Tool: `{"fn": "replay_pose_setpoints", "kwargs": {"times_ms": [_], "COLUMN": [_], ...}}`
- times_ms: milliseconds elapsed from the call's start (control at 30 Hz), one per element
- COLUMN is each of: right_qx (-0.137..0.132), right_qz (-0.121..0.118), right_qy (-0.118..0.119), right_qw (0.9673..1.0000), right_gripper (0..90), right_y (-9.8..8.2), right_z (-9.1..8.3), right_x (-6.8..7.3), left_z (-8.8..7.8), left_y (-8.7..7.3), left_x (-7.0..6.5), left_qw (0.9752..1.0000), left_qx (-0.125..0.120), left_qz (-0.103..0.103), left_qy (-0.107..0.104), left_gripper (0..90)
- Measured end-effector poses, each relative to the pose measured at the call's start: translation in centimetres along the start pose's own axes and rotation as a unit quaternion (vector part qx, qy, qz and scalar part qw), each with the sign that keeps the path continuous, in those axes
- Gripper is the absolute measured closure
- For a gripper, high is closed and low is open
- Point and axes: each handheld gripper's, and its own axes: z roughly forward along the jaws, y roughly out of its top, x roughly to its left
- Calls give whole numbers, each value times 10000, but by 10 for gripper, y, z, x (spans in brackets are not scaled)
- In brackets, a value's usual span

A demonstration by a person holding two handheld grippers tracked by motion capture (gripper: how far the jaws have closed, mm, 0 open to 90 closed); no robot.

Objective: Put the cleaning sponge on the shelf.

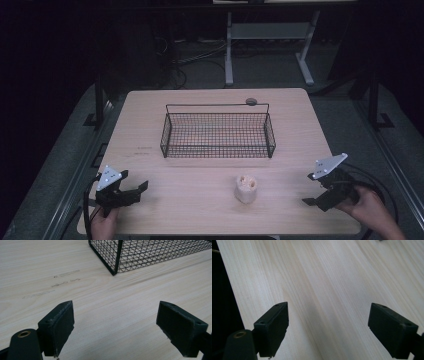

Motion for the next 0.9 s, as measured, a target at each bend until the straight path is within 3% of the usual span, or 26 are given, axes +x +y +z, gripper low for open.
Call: {"fn": "replay_pose_setpoints", "kwargs": {"times_ms": [400,900], "right_qx": [114,267], "right_qz": [-279,-570], "right_qy": [116,225], "right_qw": [9995,9978], "right_gripper": [168,168], "right_y": [19,39], "right_z": [-1,3], "right_x": [-3,5], "left_z": [0,-2], "left_y": [0,0], "left_x": [0,-2], "left_qw": [10000,10000], "left_qx": [25,-9], "left_qz": [42,50], "left_qy": [-10,-41], "left_gripper": [140,140]}}
